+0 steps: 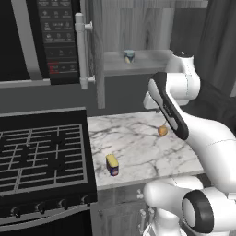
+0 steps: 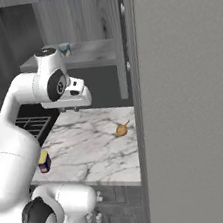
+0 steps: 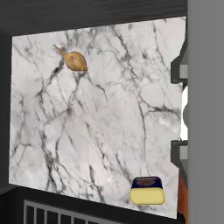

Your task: Restock the canned food cabinet by taking the new fresh canned food from the counter and placing it in the cabinet. Then, take the old canned food from the cabinet and place it on the counter.

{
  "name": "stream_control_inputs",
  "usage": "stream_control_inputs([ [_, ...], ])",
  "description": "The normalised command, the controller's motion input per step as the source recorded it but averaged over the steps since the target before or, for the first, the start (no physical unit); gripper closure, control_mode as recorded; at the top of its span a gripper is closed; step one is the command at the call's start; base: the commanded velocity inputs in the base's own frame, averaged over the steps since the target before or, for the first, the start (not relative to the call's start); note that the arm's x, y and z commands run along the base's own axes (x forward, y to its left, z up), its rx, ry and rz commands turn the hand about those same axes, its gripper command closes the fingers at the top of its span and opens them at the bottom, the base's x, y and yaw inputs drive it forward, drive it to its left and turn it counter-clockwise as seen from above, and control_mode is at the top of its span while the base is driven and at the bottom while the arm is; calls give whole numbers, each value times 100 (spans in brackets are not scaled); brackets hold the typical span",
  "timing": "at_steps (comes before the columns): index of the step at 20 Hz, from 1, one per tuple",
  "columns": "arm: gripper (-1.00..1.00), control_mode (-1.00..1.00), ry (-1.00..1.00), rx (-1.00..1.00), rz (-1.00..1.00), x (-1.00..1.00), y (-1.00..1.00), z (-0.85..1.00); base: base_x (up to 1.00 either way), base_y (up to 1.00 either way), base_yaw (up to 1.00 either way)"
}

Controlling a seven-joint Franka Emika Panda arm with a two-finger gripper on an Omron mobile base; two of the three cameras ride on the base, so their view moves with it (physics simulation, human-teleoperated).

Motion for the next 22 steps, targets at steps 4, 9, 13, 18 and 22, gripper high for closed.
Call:
stream_control_inputs([
  [4,-100,-100,0,3,1,-22,41,-3,0,0,0],
  [9,-100,-100,2,4,0,-15,99,-38,0,0,0],
  [13,-100,-100,6,7,0,-46,55,-78,0,0,0],
  [18,-100,-100,2,14,6,-47,5,-98,0,0,0],
  [22,-100,-100,0,5,8,-5,43,-81,0,0,0],
])
